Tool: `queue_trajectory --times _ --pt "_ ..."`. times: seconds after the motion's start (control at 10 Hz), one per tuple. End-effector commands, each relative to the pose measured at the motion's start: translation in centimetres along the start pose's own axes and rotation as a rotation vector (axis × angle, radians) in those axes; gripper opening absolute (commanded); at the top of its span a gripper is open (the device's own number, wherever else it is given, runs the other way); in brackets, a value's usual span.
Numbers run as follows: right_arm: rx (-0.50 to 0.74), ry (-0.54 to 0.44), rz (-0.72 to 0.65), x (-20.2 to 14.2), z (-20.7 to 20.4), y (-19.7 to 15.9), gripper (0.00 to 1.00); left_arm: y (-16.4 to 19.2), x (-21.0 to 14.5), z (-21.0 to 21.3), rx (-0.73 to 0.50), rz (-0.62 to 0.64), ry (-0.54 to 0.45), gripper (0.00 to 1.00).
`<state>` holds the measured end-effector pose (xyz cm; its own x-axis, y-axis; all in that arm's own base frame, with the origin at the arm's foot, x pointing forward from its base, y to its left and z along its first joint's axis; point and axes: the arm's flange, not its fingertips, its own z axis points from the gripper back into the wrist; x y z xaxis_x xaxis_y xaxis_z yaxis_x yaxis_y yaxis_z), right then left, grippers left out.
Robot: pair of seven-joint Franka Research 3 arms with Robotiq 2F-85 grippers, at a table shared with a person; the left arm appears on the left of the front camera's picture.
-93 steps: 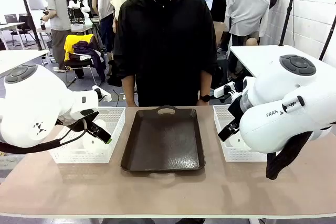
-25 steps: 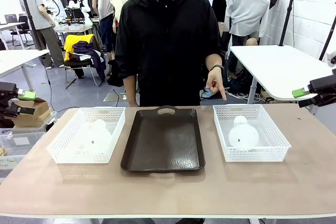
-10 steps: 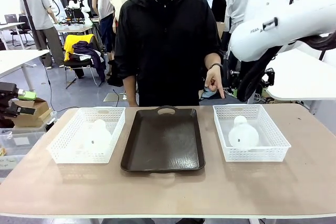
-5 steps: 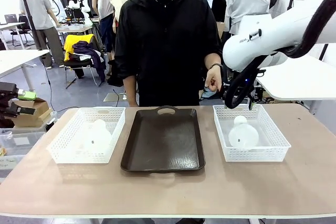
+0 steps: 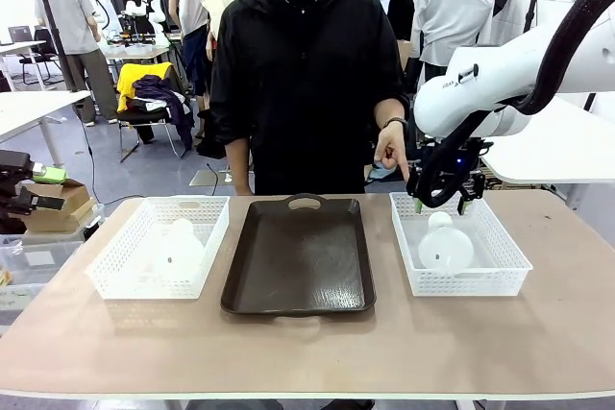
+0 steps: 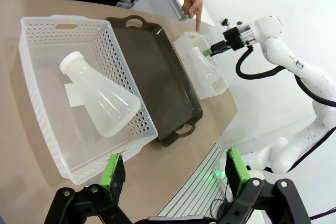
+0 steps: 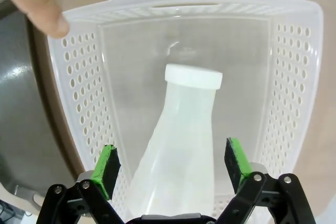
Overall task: Prepare the laboratory tools.
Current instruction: Pick up the Big flask that the person points to.
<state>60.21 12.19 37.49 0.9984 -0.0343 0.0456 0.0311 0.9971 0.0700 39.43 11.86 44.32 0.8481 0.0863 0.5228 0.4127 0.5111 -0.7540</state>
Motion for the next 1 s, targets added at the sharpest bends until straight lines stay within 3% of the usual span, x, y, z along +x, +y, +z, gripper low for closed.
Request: queue_trajectory --times 0.0,0.5,0.9 --pt "-0.029 0.017 0.004 1.6 -0.5 -0.1 1.0 0.0 -0.1 0.2 -0.007 -0.013 0.002 1.0" --pt "-0.066 -0.007 -0.036 3.5 -2.7 -1.3 1.0 0.0 -0.1 0.2 -0.007 -0.013 0.002 1.0" --pt "-0.086 -0.086 -0.072 3.9 -4.1 -1.9 1.0 0.0 -0.1 0.2 -0.007 -0.013 0.002 1.0"
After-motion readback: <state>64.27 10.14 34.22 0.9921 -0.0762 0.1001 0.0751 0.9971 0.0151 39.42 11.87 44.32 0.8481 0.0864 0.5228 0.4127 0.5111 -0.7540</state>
